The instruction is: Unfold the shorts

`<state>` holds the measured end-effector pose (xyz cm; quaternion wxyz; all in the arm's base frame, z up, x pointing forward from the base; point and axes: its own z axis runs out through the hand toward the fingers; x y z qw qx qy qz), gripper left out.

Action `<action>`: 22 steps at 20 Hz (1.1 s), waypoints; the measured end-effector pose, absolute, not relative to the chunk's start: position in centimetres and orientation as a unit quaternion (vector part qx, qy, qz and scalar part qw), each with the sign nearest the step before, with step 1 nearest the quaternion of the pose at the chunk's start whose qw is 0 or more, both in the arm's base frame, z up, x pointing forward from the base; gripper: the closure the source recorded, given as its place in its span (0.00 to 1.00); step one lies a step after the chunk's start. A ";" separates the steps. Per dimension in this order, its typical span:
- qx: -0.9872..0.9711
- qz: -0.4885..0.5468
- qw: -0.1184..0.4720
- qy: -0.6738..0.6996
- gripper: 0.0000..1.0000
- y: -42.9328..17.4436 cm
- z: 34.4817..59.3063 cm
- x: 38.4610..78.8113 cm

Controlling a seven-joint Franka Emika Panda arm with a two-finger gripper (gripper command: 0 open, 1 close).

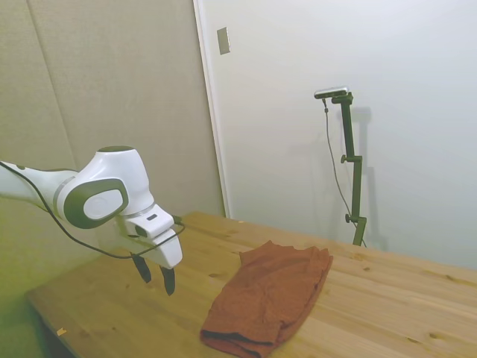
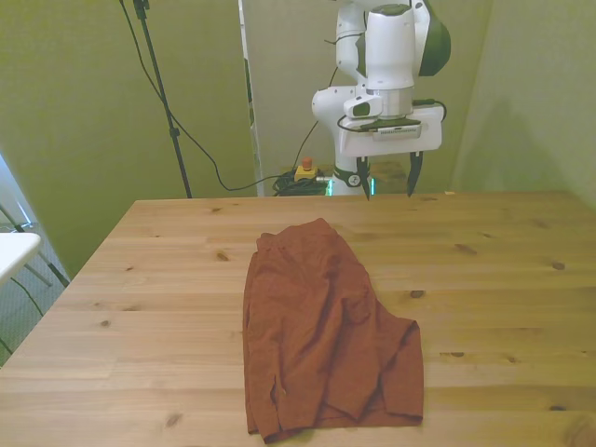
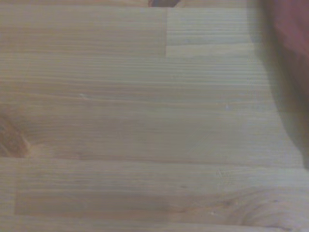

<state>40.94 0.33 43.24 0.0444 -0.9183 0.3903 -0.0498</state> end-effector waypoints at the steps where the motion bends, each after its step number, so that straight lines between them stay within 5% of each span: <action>1: -0.918 -0.050 0.044 0.391 0.00 0.3 43.2 41.0; 4: -0.908 -0.053 0.042 0.412 0.00 -1.1 43.5 41.3; 8: -0.875 -0.035 0.051 0.480 0.00 -10.7 45.0 42.5; 16: -0.840 0.005 0.091 0.536 0.00 -27.6 42.8 43.7; 22: -0.829 0.044 0.127 0.543 0.00 -33.2 41.3 47.4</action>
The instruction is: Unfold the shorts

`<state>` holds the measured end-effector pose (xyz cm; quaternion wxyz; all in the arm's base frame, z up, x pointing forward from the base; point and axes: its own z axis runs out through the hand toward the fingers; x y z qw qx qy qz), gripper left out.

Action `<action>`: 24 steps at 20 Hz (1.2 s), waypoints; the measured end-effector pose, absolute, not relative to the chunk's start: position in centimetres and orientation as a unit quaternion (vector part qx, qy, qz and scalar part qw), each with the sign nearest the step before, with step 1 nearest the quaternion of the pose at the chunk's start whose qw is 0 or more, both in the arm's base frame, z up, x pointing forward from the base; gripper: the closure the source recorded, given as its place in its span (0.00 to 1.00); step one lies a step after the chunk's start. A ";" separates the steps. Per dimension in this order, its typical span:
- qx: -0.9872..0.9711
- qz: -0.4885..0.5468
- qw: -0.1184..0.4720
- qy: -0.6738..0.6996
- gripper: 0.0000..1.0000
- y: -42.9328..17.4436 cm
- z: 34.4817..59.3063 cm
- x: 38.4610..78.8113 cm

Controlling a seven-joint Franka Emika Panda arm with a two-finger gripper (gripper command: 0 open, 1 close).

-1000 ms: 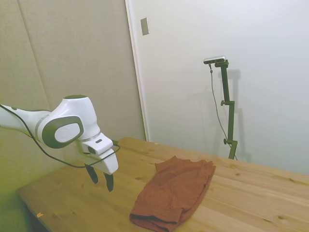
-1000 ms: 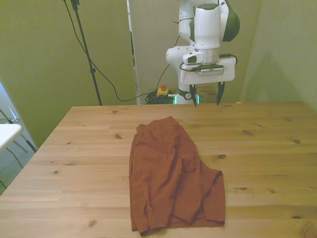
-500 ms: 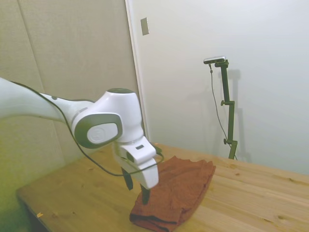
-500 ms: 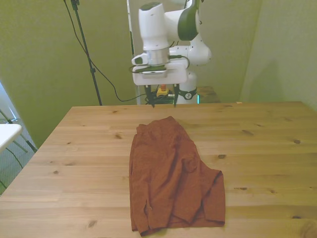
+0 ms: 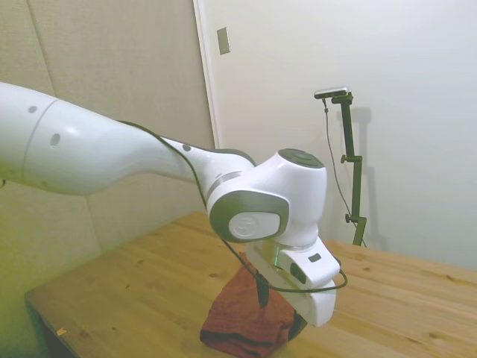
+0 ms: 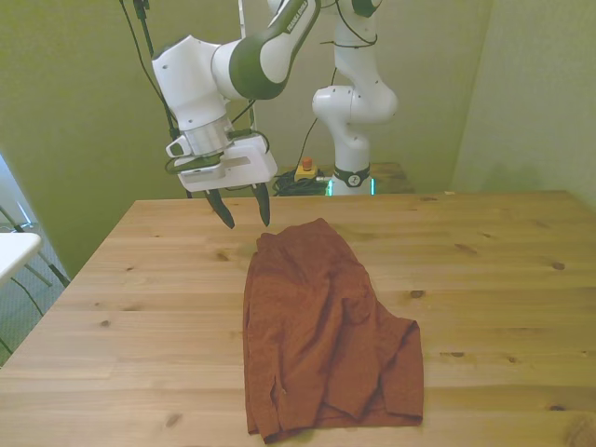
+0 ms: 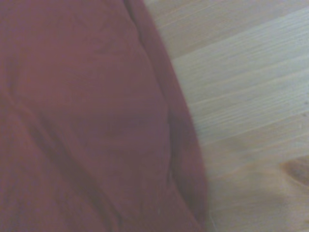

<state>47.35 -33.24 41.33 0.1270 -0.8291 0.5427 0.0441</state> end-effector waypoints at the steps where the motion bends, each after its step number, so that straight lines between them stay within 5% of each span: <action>1: -0.828 0.053 0.138 0.542 0.00 -33.9 41.2 47.7; 6: -0.824 0.110 0.196 0.521 0.00 -36.2 39.0 48.7; 24: -0.833 0.205 0.240 0.453 0.00 -34.4 34.8 51.1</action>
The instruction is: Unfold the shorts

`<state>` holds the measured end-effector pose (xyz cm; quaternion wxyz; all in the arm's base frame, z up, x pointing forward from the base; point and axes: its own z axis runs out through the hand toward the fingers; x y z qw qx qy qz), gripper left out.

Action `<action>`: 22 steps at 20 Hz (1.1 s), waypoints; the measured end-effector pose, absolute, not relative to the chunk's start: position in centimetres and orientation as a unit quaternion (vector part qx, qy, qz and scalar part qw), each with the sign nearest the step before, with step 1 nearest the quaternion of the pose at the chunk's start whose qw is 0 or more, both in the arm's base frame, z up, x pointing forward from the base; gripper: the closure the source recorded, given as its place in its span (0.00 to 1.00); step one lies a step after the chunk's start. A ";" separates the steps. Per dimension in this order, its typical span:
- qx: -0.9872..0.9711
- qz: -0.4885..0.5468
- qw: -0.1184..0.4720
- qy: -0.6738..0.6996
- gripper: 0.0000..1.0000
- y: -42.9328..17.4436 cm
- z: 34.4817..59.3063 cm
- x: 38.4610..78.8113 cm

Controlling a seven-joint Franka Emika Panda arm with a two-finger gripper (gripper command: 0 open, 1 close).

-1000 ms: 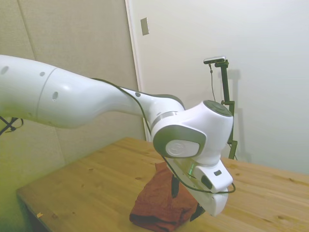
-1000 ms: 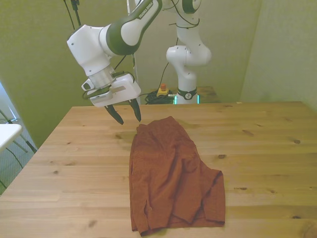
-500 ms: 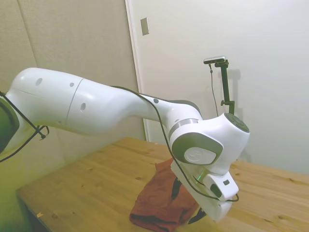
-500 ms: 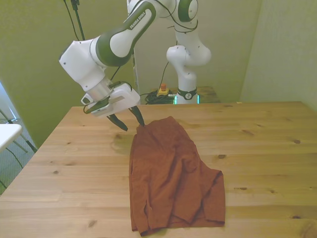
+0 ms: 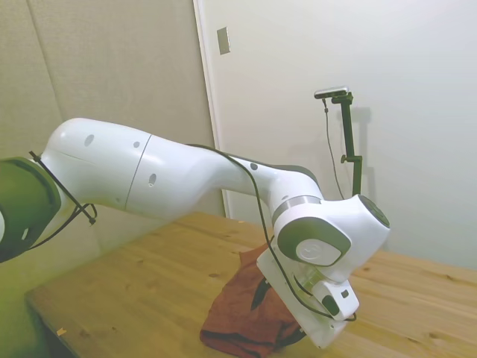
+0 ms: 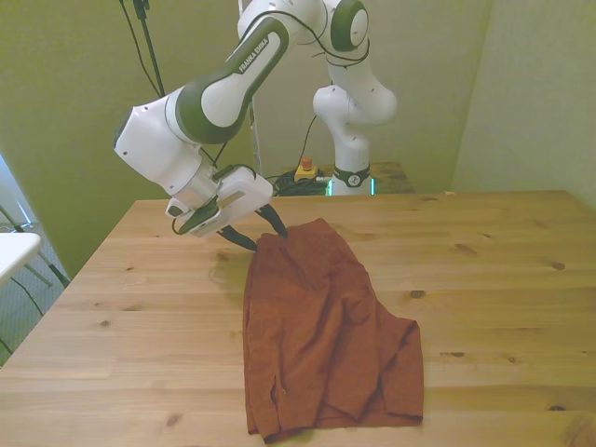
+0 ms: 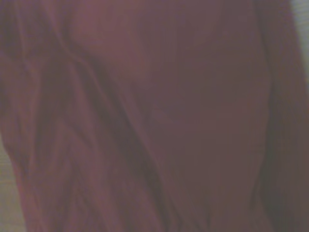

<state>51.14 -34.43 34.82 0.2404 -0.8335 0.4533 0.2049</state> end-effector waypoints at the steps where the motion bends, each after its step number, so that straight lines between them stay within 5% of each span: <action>1: -0.834 0.205 0.241 0.452 0.00 -34.5 34.8 51.1; 5: -0.841 0.203 0.253 0.433 0.00 -34.5 34.6 51.2; 6: -0.844 0.203 0.258 0.424 1.00 -34.5 34.5 51.2; 22: -0.850 0.203 0.264 0.409 1.00 -34.3 33.9 51.7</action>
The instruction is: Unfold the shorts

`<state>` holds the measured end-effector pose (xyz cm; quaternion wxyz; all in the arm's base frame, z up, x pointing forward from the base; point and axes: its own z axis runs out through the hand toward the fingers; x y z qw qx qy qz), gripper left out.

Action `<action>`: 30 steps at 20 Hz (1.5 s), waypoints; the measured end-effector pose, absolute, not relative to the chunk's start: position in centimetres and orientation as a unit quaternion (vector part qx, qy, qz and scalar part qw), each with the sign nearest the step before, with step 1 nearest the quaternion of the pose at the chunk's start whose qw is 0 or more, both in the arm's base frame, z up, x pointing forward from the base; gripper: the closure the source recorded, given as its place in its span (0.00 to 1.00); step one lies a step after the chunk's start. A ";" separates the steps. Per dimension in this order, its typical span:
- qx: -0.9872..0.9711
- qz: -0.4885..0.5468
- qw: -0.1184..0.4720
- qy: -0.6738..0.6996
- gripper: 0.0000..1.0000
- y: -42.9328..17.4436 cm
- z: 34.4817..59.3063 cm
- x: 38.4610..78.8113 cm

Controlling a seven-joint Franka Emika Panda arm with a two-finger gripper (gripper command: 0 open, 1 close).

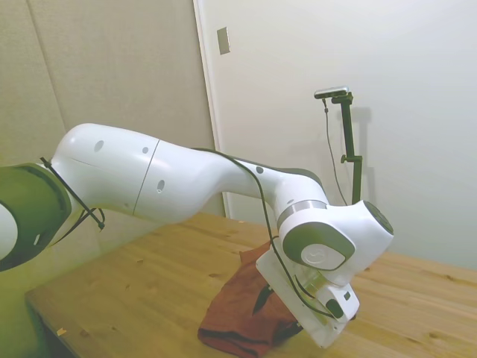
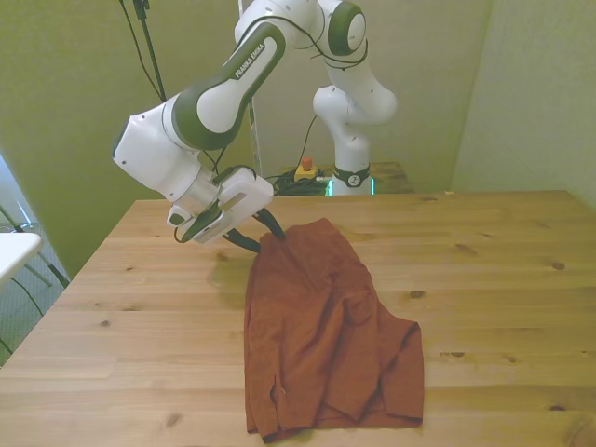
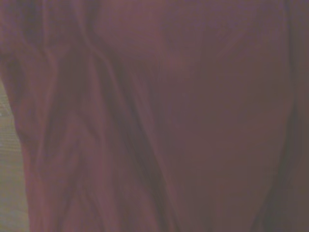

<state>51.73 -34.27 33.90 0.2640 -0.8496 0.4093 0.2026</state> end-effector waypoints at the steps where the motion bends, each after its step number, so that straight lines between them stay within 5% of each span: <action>1: -0.849 0.203 0.264 0.409 1.00 -34.3 33.9 51.7; 14: -0.849 0.204 0.264 0.411 1.00 -34.4 33.7 51.7; 19: -0.854 0.188 0.271 0.403 1.00 -33.8 36.0 51.9; 24: -0.874 0.175 0.269 0.363 1.00 -28.2 40.3 54.2; 30: -0.893 0.192 0.262 0.313 1.00 -17.7 42.0 57.4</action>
